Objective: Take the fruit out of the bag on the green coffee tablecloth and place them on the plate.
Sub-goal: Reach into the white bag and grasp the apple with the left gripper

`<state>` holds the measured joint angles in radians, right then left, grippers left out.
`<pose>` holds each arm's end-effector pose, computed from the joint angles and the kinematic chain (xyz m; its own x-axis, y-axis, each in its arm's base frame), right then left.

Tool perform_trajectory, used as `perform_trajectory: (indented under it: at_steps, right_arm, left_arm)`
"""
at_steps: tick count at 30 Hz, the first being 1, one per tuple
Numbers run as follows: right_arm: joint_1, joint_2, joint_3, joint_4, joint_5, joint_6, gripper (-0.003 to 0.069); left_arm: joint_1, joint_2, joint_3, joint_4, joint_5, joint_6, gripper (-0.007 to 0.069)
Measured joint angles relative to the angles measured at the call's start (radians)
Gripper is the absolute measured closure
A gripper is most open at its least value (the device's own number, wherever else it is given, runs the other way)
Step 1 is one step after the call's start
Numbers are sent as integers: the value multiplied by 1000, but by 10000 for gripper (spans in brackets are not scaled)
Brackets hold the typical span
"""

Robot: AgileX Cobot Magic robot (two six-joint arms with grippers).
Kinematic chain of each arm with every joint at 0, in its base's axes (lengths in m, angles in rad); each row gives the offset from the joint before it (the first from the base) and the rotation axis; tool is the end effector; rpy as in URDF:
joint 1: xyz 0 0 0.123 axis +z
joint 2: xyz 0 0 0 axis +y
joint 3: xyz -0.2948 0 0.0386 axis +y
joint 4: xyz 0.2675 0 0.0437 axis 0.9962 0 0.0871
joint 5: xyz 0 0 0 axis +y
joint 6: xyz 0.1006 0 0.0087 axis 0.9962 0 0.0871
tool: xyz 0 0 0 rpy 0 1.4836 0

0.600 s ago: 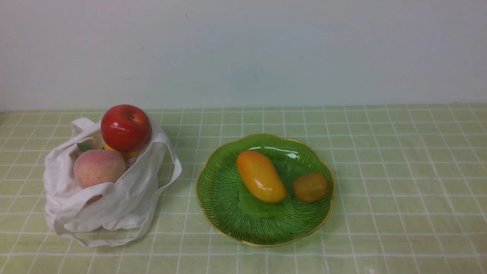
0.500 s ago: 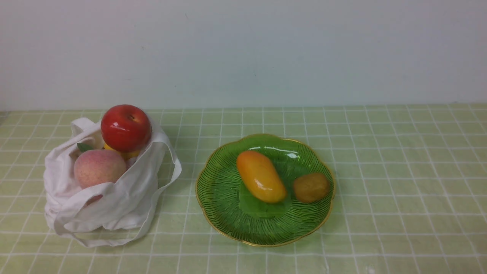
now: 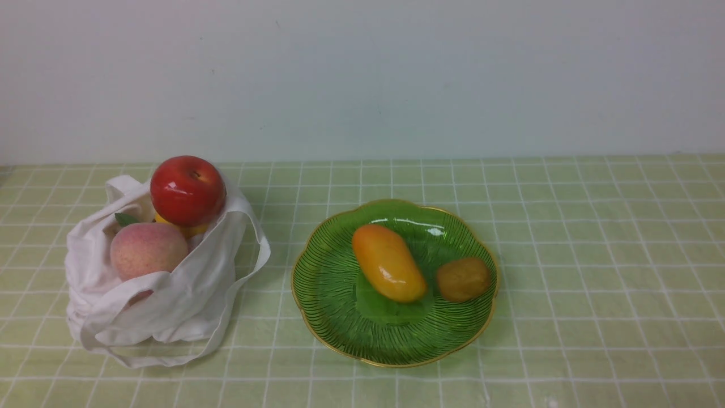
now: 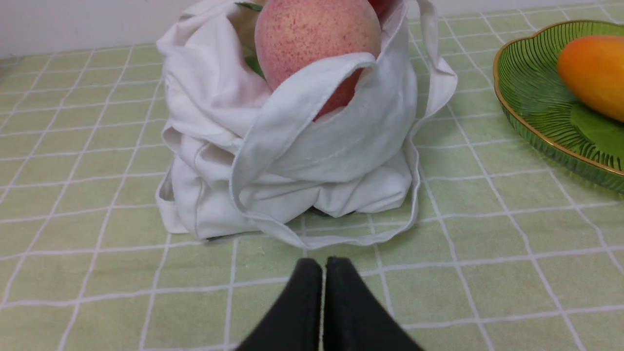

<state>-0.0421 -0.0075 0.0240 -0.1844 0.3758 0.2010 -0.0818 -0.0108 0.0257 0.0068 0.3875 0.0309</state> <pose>0.0690 -0.0097 0.1689 -0.2914 0.0414 -0.9557 0.1148 0.9934 0.0081 0.0687 -0.0054 0.1667 -0.3058 0.0624 -0.9500 0.0907 0.9952 0.0362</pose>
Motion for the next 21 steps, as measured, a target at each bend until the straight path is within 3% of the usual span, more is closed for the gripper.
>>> perform_trajectory:
  at_steps: [10,12,17,21]
  right_arm:
    - [0,0,0,0,0,0,673]
    - [0,0,0,0,0,0,673]
    - [0,0,0,0,0,0,673]
    - [0,0,0,0,0,0,673]
  left_arm:
    - [0,0,0,-32,-12,-12,632]
    - [0,0,2,-77,-49,-31,632]
    - [0,0,3,-326,-194,-97,632]
    - [0,0,3,-424,-260,-98,632]
